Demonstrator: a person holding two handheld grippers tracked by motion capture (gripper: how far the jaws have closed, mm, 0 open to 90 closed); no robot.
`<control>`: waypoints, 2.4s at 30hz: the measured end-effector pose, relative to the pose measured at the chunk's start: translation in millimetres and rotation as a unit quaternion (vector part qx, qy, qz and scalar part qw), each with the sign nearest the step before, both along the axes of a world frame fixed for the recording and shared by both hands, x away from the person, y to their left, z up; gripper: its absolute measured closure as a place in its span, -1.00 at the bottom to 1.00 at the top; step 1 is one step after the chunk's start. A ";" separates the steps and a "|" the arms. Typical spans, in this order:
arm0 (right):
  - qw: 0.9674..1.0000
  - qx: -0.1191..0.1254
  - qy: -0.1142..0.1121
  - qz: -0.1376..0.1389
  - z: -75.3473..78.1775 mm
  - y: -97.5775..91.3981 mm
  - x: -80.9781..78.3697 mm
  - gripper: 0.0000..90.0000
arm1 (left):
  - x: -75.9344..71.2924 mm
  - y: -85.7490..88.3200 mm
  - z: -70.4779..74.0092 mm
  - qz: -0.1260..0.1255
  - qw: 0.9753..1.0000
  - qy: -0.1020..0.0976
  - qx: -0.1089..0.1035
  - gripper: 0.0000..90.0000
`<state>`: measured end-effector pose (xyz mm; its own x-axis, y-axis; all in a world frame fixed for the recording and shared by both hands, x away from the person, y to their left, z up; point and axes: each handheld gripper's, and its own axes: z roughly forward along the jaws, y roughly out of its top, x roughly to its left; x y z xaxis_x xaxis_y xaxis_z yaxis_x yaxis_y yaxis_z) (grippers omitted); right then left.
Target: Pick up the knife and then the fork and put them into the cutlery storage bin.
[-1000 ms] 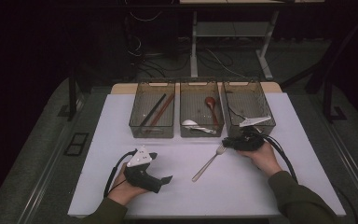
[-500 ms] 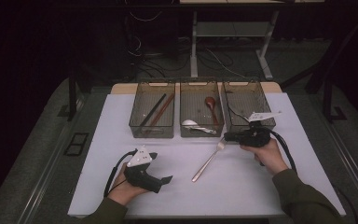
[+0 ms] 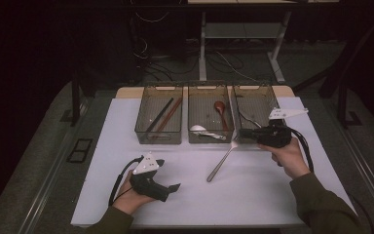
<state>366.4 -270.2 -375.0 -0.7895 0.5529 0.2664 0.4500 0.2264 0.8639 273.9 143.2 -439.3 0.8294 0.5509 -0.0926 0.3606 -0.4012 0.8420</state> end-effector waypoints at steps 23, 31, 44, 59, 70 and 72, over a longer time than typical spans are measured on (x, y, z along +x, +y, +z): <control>0.992 -0.027 -0.061 -0.103 74.2 -67.8 14.9 0.98 | 0.3 0.1 -0.2 -0.001 1.000 0.000 0.001 -1.00; 0.985 -0.053 -0.083 -0.145 101.6 -86.5 26.2 0.98 | 0.4 0.4 -0.1 0.000 1.000 0.000 -0.001 -1.00; 0.973 -0.089 -0.067 -0.204 98.7 -103.1 55.0 0.98 | 0.2 0.2 -0.3 0.000 1.000 0.002 -0.002 -1.00; 0.975 -0.090 0.027 -0.202 24.2 -88.2 90.5 0.96 | 0.2 1.4 -0.1 -0.001 1.000 0.003 -0.003 -1.00; 0.956 -0.159 0.035 -0.243 -8.1 -93.9 103.6 0.76 | 0.4 0.3 -0.8 -0.002 1.000 0.005 0.000 -1.00; 0.955 -0.168 0.028 -0.244 -9.0 -91.6 105.4 0.66 | 0.4 0.4 -0.8 -0.003 1.000 0.005 0.000 -1.00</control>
